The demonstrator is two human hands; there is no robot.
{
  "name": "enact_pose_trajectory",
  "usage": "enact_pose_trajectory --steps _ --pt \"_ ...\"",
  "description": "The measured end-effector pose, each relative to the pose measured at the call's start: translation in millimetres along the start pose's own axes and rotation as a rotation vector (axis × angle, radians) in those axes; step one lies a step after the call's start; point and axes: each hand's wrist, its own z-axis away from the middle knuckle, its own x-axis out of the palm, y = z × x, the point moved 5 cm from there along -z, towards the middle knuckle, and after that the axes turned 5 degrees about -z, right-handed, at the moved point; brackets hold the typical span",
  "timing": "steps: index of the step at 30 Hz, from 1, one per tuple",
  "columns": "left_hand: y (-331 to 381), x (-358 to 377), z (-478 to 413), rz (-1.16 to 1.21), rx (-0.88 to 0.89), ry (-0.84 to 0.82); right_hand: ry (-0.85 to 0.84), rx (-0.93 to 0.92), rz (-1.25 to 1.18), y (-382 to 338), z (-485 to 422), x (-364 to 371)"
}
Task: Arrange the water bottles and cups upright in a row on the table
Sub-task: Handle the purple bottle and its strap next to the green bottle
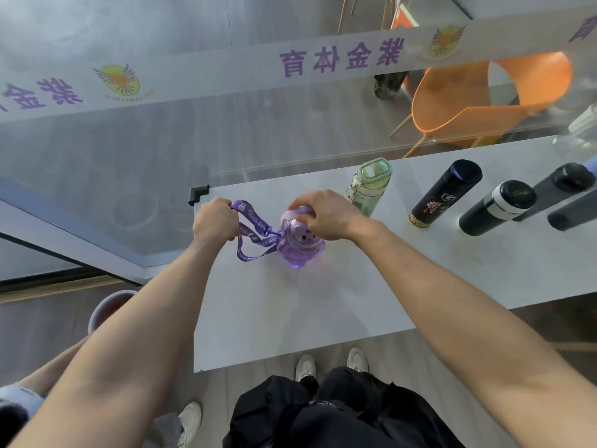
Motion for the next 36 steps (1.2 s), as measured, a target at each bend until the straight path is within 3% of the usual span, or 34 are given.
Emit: enact_pose_trajectory --steps 5,10,14,18,22,24,28,31,36 --pt "24.8 -6.5 -16.7 0.53 0.003 -0.059 0.027 -0.021 -0.017 -3.4 2.6 -3.6" --pt "44.9 -11.2 -16.4 0.595 0.272 0.008 0.009 0.027 -0.033 0.8 7.6 3.1" --pt "77.7 -26.3 1.2 0.697 0.297 -0.027 0.016 0.012 -0.009 -2.2 10.5 8.8" --pt "75.0 -22.2 9.5 0.455 0.228 -0.041 0.032 -0.022 -0.01 -8.1 5.7 13.6" --pt "45.1 15.0 29.4 0.042 0.182 -0.292 0.066 -0.032 -0.035 -9.8 8.0 11.0" --pt "37.9 25.4 40.0 -0.057 0.2 -0.322 0.06 -0.018 -0.03 -6.0 14.5 10.7" --pt "38.0 25.1 53.6 -0.165 0.236 -0.181 0.071 0.011 -0.096 10.3 30.8 5.4" --pt "43.3 11.8 60.1 -0.123 0.197 0.023 0.088 0.062 -0.084 27.8 36.3 -1.9" --pt "87.6 -14.4 98.0 0.002 0.313 0.28 -0.046 0.129 -0.047 65.2 55.2 -4.7"
